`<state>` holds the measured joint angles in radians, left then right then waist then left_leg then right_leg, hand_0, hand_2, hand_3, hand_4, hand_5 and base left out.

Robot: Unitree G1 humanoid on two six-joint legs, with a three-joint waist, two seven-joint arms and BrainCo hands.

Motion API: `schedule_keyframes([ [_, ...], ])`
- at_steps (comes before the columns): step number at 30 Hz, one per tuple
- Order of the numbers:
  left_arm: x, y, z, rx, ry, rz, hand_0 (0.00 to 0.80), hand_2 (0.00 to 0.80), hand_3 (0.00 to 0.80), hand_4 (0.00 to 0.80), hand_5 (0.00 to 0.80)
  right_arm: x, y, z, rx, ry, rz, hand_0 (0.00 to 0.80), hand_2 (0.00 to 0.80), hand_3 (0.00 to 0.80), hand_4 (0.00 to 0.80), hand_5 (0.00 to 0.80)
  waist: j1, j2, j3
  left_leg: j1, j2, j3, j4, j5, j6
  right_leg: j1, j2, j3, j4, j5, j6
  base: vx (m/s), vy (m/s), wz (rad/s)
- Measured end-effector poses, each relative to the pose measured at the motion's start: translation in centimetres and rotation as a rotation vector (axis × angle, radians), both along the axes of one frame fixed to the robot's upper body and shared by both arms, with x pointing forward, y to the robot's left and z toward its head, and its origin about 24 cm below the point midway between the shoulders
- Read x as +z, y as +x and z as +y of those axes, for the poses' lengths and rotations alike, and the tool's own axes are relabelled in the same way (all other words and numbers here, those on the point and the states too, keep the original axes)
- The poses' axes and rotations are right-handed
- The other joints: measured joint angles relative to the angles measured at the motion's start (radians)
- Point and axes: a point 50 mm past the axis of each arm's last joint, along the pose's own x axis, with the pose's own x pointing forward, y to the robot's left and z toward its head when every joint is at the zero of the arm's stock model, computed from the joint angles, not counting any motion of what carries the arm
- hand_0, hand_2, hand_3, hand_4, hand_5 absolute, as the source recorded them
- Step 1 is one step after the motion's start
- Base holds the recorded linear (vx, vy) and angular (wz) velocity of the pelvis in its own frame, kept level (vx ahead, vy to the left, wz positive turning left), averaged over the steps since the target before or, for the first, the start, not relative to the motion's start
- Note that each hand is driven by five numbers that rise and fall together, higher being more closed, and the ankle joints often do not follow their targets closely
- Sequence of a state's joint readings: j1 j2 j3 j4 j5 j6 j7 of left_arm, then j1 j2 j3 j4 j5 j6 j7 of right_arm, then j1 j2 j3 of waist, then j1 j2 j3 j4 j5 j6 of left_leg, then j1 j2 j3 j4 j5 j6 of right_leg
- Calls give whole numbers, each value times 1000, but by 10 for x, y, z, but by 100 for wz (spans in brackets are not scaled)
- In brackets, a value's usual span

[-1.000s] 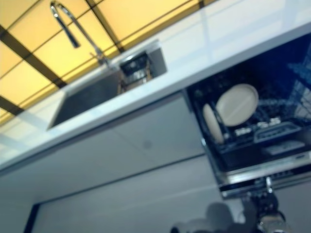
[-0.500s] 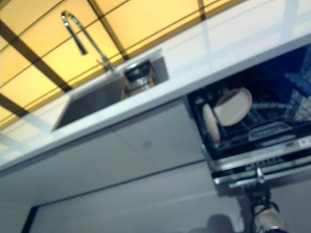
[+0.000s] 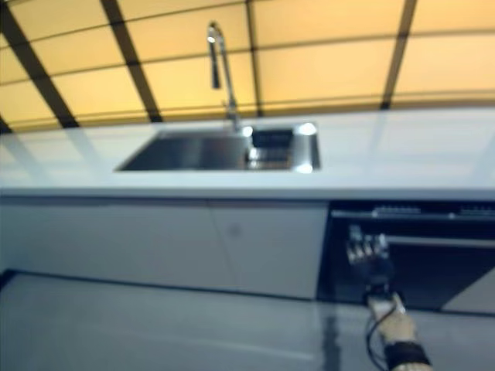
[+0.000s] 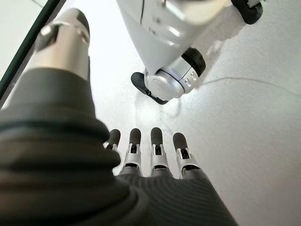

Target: Take plates into dishwasher

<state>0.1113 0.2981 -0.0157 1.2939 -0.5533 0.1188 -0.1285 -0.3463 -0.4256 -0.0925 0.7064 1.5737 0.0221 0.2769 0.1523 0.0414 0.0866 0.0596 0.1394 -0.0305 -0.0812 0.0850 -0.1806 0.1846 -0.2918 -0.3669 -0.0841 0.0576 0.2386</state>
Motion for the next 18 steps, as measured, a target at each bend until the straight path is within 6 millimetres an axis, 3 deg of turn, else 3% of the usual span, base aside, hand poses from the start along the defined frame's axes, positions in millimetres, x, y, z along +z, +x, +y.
schedule_keyframes([
  [2,4,0,12,-24,34,4,0,0,0,0,0,4,6,6,12,12,-25,0,0,0,0,0,9,-35,-22,-1,0,-2,-2,-4,-1,4,0,-2,0,-2,0,67,-61,5],
  [4,6,-1,19,-31,56,14,0,0,0,0,0,8,11,12,23,22,-34,0,0,0,0,0,16,-46,-29,-1,0,-4,-2,-5,-1,4,1,-2,0,-2,0,48,-40,3],
  [10,6,0,19,-33,56,11,0,0,0,0,0,-5,4,8,17,-42,74,0,0,0,0,0,25,-43,-35,-5,5,-6,-2,-6,1,1,6,-1,-4,-4,-4,5,-5,0],
  [18,5,13,15,-39,59,-26,0,0,0,0,0,-77,-48,-3,112,-242,498,0,0,0,0,0,5,-74,-59,-38,7,3,0,-3,-6,-31,10,5,0,-3,-1,-36,19,-1],
])
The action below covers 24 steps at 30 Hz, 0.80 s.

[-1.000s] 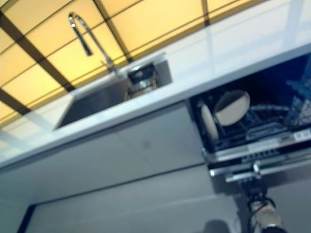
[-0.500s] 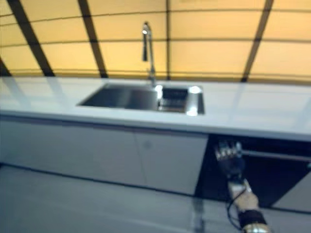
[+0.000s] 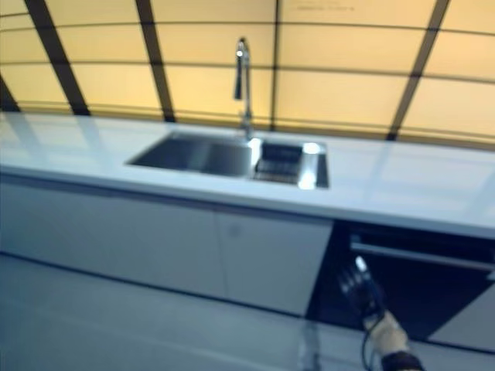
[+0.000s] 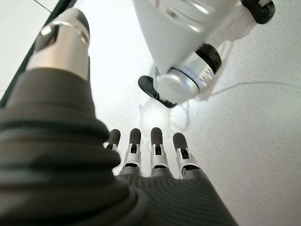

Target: Take plates into dishwasher

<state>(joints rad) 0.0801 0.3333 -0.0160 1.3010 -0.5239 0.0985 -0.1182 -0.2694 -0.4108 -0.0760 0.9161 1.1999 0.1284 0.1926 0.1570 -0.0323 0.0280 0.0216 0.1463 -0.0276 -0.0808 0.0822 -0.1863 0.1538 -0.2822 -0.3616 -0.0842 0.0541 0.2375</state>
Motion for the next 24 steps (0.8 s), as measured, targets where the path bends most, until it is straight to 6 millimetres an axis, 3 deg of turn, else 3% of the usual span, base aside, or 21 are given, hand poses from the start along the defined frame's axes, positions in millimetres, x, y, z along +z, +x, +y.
schedule_keyframes([
  [6,0,18,-4,-8,2,-37,0,0,0,0,0,-30,-32,10,55,17,108,0,0,0,0,0,-31,-20,-15,1,4,32,-3,-1,0,-16,1,20,1,0,-1,-7,27,-10],
  [11,1,28,-5,-10,13,-47,0,0,0,0,0,-71,-80,35,78,82,300,0,0,0,0,0,-61,-34,-27,4,7,55,-3,-1,0,-18,0,27,1,-1,-2,18,16,-3],
  [14,0,33,-11,-10,2,-42,0,0,0,0,0,-94,-120,45,102,71,481,0,0,0,0,0,-64,-30,-33,7,7,59,-3,-1,0,-18,0,30,1,-1,-2,24,15,-1],
  [19,-5,27,-23,-3,-26,-6,0,0,0,0,0,-109,-157,51,126,52,680,0,0,0,0,0,-68,-23,-48,20,10,82,-4,-5,4,-18,0,44,1,-3,-6,24,8,-8],
  [24,-6,23,-26,-23,-29,11,0,0,0,0,0,-115,-179,52,132,44,789,0,0,0,0,0,-89,-17,-50,20,10,83,-4,-5,4,-20,0,49,1,-3,-6,0,0,0],
])
